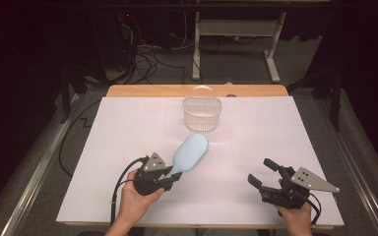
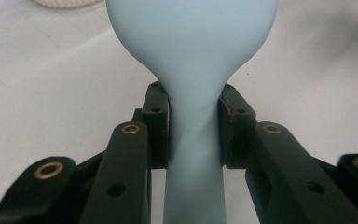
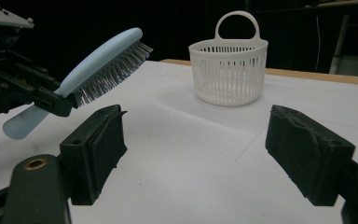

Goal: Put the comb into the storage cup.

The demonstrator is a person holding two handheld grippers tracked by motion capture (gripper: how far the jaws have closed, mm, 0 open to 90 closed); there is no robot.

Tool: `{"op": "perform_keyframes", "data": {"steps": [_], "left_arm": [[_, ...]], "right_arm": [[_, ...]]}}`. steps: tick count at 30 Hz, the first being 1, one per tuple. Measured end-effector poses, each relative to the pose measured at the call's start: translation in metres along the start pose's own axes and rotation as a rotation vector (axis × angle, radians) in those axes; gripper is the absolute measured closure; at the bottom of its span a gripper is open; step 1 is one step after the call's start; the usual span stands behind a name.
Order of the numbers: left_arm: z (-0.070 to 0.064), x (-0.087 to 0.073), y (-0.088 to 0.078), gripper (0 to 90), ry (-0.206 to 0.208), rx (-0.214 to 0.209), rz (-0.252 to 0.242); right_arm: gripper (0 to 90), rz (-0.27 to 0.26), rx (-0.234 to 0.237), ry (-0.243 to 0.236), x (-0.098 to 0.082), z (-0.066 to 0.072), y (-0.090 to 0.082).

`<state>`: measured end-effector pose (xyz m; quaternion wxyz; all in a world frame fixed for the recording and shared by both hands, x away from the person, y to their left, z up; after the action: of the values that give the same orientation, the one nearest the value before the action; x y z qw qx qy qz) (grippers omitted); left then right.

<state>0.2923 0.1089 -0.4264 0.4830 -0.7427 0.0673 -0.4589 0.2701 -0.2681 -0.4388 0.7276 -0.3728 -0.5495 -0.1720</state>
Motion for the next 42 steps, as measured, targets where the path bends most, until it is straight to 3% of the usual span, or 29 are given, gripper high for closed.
{"op": "perform_keyframes", "data": {"steps": [15,22,42], "left_arm": [[-0.009,0.004,0.002,69.0,0.03,-0.012,-0.01],[-0.014,0.005,0.005,69.0,0.046,-0.02,-0.005],[-0.029,0.013,0.011,69.0,0.091,-0.023,-0.014]], "right_arm": [[17.8,0.062,0.063,-0.033,0.003,0.019,0.026],[17.8,0.062,0.087,-0.049,0.005,0.027,0.035],[16.4,0.1,0.161,-0.027,0.008,0.041,0.062]]}}
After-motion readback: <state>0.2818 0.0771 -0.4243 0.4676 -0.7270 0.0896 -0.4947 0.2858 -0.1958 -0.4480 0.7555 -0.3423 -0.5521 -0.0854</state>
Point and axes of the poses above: each handheld gripper's, and its own axes: y roughly forward along the jaws, x roughly out of its top, z roughly to its left, the point moved 1 cm from there along y, roughly forward along the jaws, and after that the axes turned 10 degrees about z, right-handed, at the moved point
